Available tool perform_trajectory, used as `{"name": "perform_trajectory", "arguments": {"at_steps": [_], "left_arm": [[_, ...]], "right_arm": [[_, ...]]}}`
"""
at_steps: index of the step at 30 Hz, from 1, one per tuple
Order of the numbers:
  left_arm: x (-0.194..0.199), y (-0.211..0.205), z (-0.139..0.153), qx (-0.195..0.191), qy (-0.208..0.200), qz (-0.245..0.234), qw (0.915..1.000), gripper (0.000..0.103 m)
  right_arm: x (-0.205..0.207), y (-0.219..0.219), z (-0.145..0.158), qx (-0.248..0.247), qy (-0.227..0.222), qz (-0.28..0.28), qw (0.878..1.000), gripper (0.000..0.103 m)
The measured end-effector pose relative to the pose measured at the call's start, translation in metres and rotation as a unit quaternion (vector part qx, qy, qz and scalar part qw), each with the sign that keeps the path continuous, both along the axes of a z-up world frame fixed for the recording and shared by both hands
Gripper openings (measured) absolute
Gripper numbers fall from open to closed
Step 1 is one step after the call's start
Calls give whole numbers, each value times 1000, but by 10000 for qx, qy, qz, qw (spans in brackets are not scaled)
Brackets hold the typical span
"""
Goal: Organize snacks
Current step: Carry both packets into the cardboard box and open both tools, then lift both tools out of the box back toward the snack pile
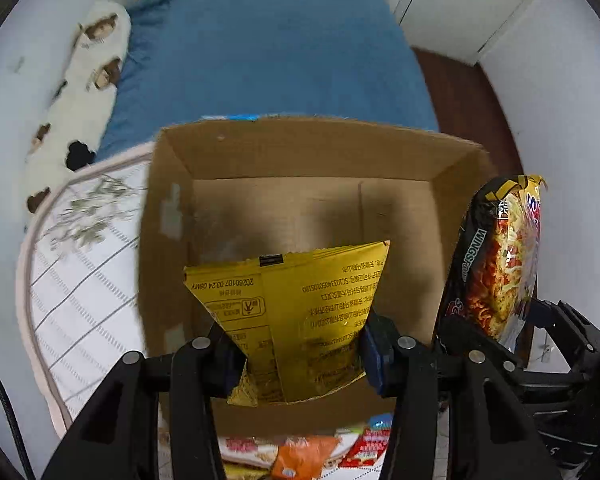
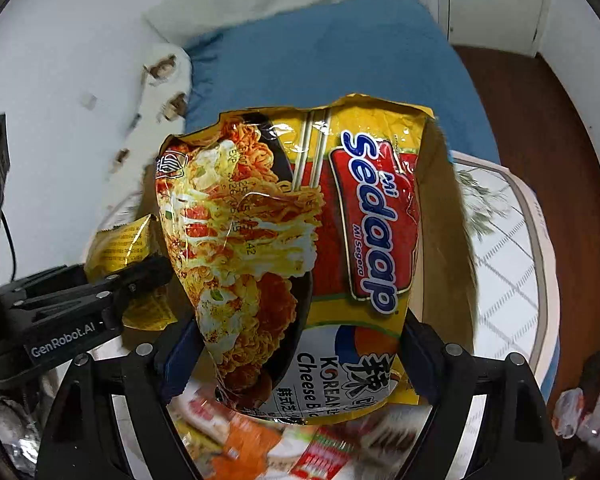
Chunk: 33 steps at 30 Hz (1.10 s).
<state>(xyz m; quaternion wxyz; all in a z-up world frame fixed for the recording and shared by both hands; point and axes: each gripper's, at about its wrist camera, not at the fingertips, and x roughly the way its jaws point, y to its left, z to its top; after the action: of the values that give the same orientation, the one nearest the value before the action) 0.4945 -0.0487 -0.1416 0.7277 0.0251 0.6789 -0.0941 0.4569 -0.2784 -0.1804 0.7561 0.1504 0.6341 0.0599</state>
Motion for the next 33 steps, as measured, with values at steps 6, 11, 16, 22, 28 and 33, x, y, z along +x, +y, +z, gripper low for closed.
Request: {"name": "perform_trajectory", "arguments": {"at_steps": [6, 11, 16, 22, 28, 33], "left_arm": [[45, -10, -63, 297, 513, -257, 9979, 45], [63, -15, -90, 328, 767, -386, 9958, 46], [71, -14, -93, 166, 639, -296, 9974, 73], [60, -9, -75, 64, 410, -139, 9990, 81], [27, 0, -39, 99, -149, 19, 9998, 81], [-9, 9, -8, 167, -662, 126, 9976, 81]], "right_arm": [[48, 2, -72, -120, 526, 102, 9985, 88], [67, 1, -103, -58, 865, 217, 9960, 88], [77, 4, -104, -67, 819, 306, 9961, 99], [69, 2, -87, -241, 728, 273, 9967, 99], [33, 0, -60, -450, 543, 236, 9972, 99], [1, -4, -35, -632, 229, 112, 9977, 99]]}}
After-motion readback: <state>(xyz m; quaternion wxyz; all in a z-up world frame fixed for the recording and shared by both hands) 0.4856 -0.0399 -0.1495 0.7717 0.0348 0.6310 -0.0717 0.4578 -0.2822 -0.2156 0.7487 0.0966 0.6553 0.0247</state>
